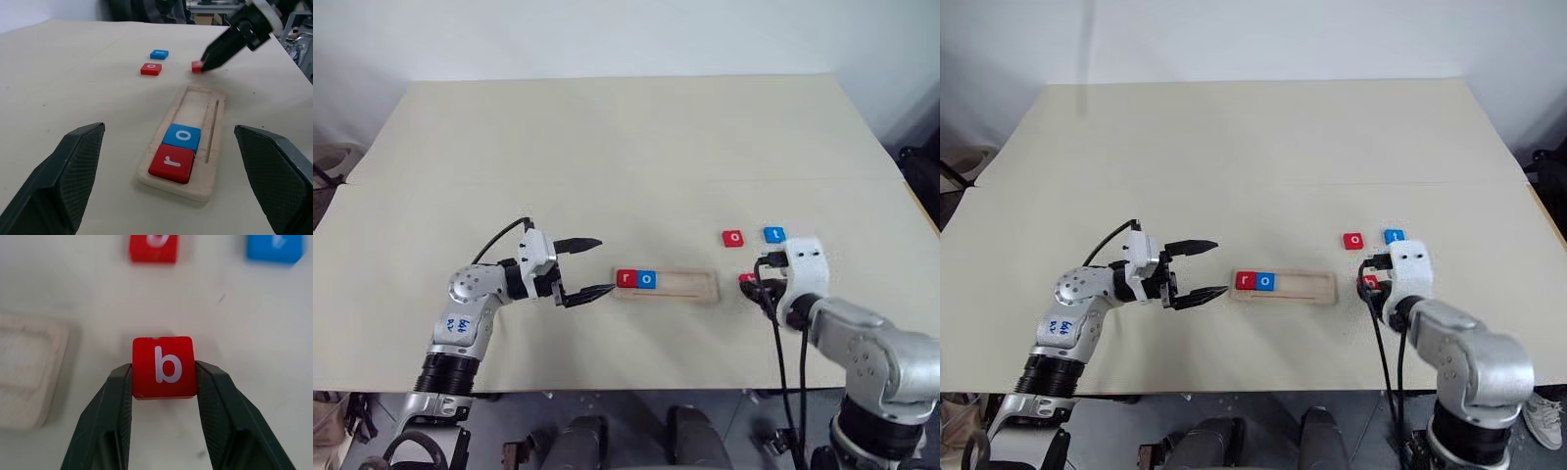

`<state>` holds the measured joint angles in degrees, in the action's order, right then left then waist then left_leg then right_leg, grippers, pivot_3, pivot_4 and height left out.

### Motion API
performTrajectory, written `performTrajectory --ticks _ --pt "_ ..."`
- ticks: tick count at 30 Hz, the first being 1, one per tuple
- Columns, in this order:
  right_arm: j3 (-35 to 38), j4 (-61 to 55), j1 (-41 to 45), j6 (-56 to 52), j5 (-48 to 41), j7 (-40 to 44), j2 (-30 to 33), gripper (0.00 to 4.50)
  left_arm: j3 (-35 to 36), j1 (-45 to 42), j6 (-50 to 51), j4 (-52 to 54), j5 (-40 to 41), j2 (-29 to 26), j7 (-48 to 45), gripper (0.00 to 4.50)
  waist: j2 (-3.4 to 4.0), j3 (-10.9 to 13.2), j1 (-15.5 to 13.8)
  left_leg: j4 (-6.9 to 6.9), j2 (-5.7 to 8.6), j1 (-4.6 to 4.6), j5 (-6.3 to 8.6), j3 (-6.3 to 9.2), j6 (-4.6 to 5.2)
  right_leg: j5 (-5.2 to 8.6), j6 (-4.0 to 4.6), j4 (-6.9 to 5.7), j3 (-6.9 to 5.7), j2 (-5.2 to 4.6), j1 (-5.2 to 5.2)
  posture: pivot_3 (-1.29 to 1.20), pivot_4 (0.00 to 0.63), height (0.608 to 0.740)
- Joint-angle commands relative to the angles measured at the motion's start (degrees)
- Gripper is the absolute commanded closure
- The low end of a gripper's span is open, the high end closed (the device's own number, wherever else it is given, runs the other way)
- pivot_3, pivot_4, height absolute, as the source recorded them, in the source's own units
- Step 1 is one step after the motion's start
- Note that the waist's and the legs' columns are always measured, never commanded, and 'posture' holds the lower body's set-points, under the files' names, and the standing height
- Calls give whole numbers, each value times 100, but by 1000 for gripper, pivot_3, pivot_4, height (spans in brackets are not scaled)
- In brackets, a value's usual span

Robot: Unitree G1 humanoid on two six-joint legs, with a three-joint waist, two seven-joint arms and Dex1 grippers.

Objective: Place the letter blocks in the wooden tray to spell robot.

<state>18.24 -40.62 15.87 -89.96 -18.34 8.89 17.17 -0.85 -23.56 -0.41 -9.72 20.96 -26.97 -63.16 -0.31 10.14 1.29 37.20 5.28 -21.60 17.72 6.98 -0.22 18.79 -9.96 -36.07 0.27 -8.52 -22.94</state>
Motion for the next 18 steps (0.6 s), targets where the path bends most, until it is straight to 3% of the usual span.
performTrajectory --ticks 1,2,6,9,11,13,18 --pt "-7 -203 -154 100 189 -229 -245 3039 44 -79 -16 93 55 -64 -90 0 -2 -1 -2 0 1 0 0 0 0 0 0 0 0 0 0 0 150 740" --pt "0 -199 -171 124 217 -259 -302 3039 48 -77 -11 98 56 -68 -97 0 -2 -1 -2 0 0 0 0 1 0 0 0 1 0 0 0 0 150 740" --pt "-40 -217 -203 329 101 -39 -188 1681 70 -30 22 172 66 -103 -105 0 -2 -1 -1 0 0 1 0 1 0 0 0 1 0 0 0 0 150 740" --pt "151 -312 -194 536 -397 721 235 678 86 1 34 203 70 -135 -104 0 -2 -1 -2 0 1 1 0 -1 0 0 0 2 1 0 0 0 150 740" --pt "369 -264 -435 860 -717 1464 924 27 109 13 26 193 72 -164 -103 0 -2 -1 -13 -1 0 1 0 -1 1 0 0 6 0 1 0 0 150 740" --pt "586 -79 -769 1446 -896 2114 1536 27 134 21 11 171 72 -186 -101 0 -2 0 -90 -4 1 1 1 -1 2 0 0 11 -1 0 1 0 150 740" --pt "1018 1009 -1942 4502 -617 3984 2509 27 176 35 -118 114 60 -225 -151 0 -7 2 -142 2 -1 5 3 -10 6 0 -1 22 -5 3 14 0 150 740"
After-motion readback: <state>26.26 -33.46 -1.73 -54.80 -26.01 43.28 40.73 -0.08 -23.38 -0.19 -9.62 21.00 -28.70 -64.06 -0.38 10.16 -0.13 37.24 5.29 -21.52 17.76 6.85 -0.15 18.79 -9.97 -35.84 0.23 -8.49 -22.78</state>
